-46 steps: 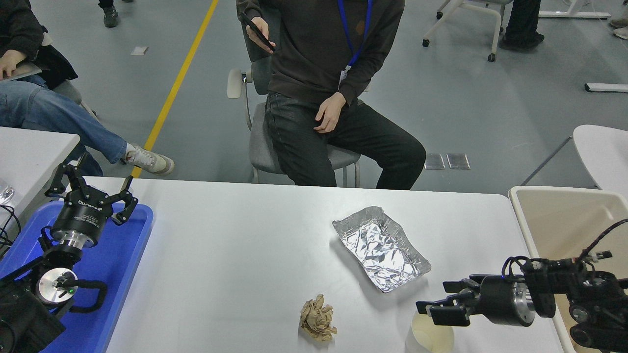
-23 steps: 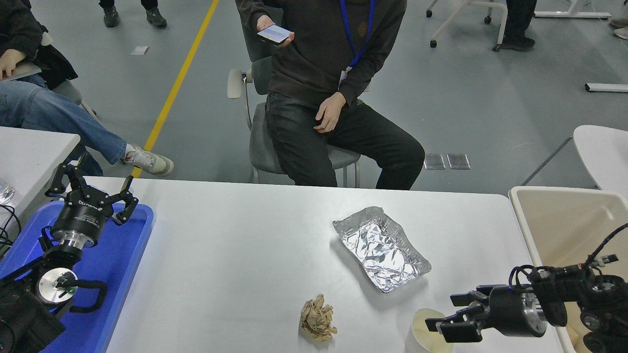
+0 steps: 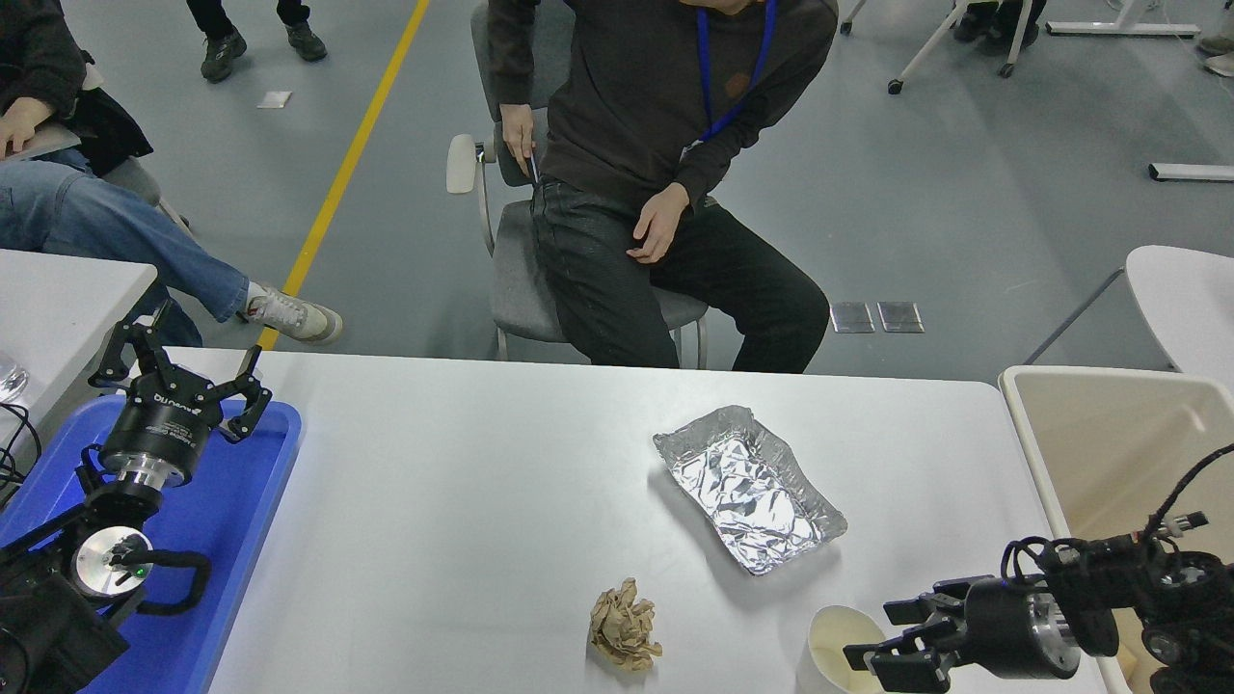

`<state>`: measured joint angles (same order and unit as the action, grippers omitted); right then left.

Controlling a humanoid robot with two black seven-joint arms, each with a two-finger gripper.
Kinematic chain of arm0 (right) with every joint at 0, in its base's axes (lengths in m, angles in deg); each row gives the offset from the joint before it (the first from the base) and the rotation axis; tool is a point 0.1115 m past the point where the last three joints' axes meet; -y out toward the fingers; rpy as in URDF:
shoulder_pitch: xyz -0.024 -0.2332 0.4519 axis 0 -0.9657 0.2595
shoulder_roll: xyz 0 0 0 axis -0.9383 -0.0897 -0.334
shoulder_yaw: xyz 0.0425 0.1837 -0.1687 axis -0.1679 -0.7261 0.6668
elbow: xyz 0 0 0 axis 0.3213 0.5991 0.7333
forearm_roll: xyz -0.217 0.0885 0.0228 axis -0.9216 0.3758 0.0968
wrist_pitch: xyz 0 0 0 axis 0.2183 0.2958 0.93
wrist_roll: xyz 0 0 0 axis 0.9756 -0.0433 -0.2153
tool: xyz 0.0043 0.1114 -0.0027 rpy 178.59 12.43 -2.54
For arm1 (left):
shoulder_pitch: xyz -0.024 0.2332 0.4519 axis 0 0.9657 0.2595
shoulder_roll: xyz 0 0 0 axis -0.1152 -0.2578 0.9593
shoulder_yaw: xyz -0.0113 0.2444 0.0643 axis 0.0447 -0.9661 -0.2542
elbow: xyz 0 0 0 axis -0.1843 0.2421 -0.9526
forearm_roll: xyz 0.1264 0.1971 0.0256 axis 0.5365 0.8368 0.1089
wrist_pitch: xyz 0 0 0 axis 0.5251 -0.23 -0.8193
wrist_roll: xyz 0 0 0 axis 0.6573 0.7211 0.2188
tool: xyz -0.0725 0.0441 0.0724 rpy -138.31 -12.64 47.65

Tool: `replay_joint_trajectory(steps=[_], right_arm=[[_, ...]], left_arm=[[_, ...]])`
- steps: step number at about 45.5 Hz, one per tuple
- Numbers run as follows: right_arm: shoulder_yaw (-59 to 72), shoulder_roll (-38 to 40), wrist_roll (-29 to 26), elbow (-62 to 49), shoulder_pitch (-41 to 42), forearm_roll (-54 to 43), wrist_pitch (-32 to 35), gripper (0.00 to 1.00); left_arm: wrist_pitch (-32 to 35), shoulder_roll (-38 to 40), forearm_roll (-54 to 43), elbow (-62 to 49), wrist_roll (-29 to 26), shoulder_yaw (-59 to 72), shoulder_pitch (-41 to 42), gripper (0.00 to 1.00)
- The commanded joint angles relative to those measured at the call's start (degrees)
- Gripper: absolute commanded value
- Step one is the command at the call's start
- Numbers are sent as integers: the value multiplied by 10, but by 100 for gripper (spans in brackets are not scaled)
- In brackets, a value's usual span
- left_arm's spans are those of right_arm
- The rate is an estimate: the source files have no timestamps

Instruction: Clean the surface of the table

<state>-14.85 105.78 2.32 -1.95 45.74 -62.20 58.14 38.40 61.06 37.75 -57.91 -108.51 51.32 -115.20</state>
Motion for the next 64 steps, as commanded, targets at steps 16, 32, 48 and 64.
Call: replay_joint_trajectory(steps=[16,32,48,64], right_arm=[[3,-11,0,-15,3,-16,7,0],[2,33,1,1,67,-9,27,0],[1,143,29,80,159,-10,90,0],[-7,270,79,86,239,-10,130,0]], left_arm=[[0,0,0,0,0,0,0,100],[-1,0,0,0,0,0,0,100],[0,0,0,1,0,0,0,100],[0,0,0,0,0,0,0,100]])
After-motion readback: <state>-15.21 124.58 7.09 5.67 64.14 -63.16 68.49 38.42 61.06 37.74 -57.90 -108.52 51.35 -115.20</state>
